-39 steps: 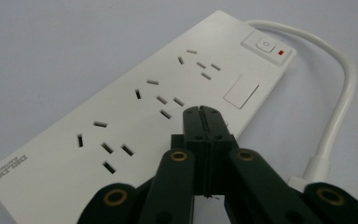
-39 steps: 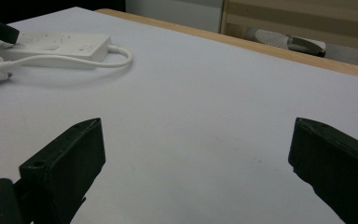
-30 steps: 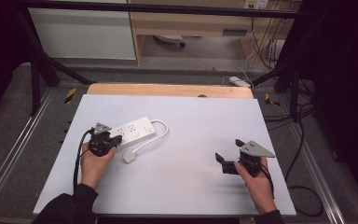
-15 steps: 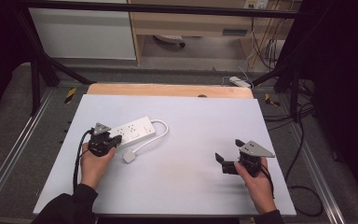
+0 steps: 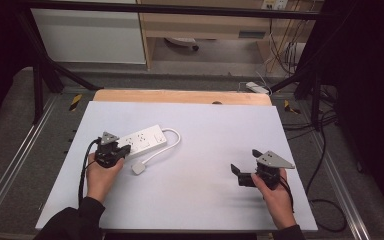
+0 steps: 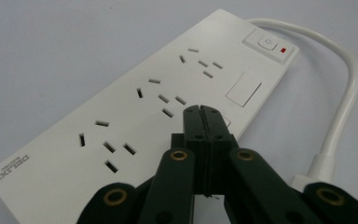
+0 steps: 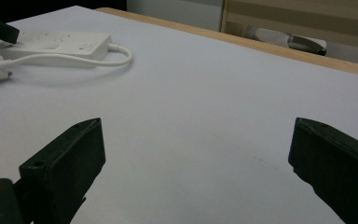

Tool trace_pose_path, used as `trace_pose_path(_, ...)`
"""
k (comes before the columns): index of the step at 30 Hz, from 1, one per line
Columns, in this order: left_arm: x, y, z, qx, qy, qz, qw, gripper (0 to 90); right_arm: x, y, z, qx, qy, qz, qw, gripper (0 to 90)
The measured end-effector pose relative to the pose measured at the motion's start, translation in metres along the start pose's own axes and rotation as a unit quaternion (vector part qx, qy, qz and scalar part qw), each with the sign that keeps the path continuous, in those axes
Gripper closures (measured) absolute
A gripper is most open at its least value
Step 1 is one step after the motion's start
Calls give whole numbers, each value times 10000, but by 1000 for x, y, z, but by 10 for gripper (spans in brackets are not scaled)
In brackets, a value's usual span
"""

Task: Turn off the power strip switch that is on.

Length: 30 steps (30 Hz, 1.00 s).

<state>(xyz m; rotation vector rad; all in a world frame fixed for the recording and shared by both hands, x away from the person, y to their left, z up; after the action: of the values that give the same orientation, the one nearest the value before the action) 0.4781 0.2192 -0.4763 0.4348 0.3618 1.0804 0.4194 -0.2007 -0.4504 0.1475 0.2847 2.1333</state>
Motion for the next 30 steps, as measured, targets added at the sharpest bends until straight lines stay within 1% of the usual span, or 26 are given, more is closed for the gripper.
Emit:
trace_pose_path(7,0,0,0,5,20,-4,10000,900,0,0,0,-4,6,5,10000,41)
trace_pose_path(8,0,-1,-1,64,8,0,10000,900,0,0,0,-4,9,4,10000,41)
trace_pose_path(10,-1,-2,-2,44,25,-65,10000,900,0,0,0,-6,23,4,10000,41)
trace_pose_path(12,-4,-3,-2,53,-27,-74,10000,900,1,0,0,-7,16,1,10000,41)
trace_pose_path(14,-5,-3,-1,48,-75,-48,9999,900,0,1,1,-11,1,4,10000,41)
trace_pose_path(15,-5,-3,-1,39,-67,-61,10000,900,0,1,1,-18,0,3,10000,41)
trace_pose_path(18,-2,-2,-2,40,-108,7,9999,900,0,1,1,-23,-2,-3,10000,41)
trace_pose_path(30,-3,-2,-2,6,-102,-8,9999,900,0,1,1,-30,10,0,10000,41)
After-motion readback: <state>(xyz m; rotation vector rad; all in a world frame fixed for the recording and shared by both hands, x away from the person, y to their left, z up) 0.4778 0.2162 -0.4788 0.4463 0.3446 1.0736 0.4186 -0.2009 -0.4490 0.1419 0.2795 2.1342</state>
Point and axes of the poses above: each handheld gripper's, and its own axes: y roughly backward along the jaws, z roughly out of its top, x roughly to its left, the point moved 7 cm from there along -y, roughly forward along the jaws, and after that the axes turned 7 degrees about -x, right-handed, at the moved point
